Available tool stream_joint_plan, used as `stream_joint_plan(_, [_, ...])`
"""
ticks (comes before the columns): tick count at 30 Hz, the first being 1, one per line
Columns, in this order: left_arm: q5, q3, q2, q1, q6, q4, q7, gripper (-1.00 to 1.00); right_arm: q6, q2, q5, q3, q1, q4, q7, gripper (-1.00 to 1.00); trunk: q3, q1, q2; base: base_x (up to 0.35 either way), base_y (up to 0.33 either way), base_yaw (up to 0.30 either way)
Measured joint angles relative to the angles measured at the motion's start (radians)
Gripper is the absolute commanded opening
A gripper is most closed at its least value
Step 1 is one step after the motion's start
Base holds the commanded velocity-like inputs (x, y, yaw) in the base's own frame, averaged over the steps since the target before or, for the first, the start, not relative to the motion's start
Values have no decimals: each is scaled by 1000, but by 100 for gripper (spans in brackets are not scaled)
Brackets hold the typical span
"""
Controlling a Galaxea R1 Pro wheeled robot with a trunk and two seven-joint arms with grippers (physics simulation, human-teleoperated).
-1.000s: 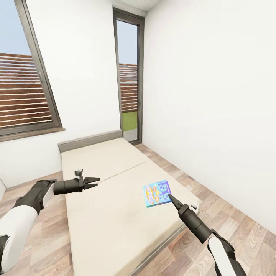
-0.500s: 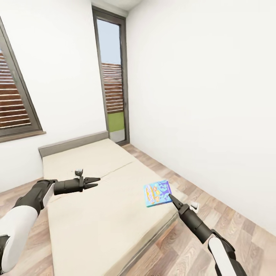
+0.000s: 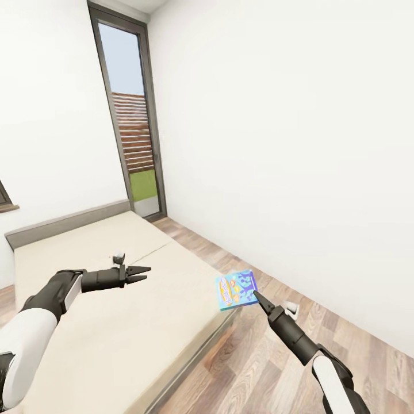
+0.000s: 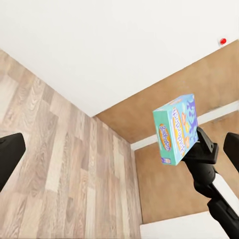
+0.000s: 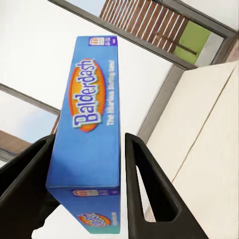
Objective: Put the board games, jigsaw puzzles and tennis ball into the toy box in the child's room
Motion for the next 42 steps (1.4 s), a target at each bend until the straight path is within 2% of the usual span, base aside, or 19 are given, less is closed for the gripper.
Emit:
stream_joint_plan(6, [-1, 1, 2, 0, 0, 0, -1, 100, -1, -1, 0, -3, 0, 24, 4, -100, 0, 0, 0, 0, -61, -164])
stream_joint_plan(13, [-1, 2, 3, 0, 0, 1, -1, 100, 1, 0, -2, -30, 0, 34, 8, -100, 0, 0, 0, 0, -4, -263])
stream_joint_plan(42, [-1, 2, 3, 0, 0, 1, -1, 100, 0, -1, -2, -34, 0, 45, 8, -100, 0, 0, 0, 0, 0, -277])
